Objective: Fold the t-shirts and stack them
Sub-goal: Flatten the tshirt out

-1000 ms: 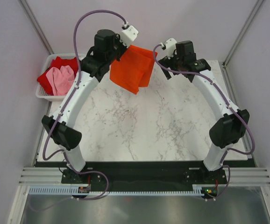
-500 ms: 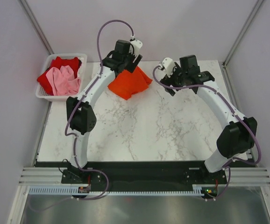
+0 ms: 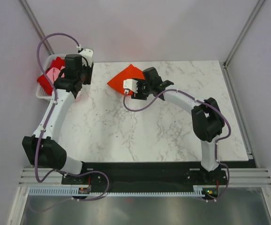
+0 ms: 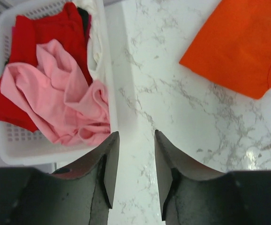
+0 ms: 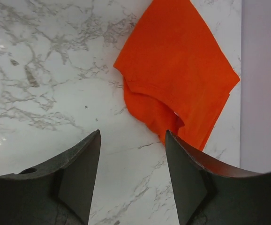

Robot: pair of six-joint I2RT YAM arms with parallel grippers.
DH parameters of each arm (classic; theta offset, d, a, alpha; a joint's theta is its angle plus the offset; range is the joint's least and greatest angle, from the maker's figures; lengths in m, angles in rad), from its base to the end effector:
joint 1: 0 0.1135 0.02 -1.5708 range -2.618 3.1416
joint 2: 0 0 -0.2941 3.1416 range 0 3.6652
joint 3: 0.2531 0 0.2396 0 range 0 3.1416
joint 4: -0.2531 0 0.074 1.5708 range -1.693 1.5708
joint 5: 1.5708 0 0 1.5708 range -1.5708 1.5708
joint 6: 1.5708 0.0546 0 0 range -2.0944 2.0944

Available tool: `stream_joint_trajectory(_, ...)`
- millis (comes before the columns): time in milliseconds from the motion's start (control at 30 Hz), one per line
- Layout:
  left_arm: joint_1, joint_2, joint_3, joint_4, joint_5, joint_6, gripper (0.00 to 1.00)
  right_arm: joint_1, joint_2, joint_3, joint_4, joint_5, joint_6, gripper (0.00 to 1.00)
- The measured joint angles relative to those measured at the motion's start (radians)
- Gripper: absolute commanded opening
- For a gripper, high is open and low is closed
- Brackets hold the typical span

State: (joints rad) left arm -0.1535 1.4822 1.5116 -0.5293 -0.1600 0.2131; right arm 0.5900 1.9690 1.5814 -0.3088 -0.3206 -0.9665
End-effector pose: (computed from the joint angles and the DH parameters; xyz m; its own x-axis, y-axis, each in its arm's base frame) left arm 0.3337 -0.0428 0.4119 -0.4603 0.2825 -0.8416 0.1127 0.9589 0.2603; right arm 0.3793 0.2747 0.2718 0.2970 -0.7410 -0.6022 -0.8528 0.0780 -0.5164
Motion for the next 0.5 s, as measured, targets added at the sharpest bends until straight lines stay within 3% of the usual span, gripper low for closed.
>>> stream_joint_trajectory(200,0.006,-0.087,-0.189,-0.043,0.061,-0.005,0.48,-0.013,0.280,0.281,0.087,0.066,0.002,0.62)
stream_joint_trajectory(500,0.006,-0.145,-0.249,-0.058,0.090,-0.008,0.50,-0.025,0.447,0.487,0.101,0.148,0.005,0.62)
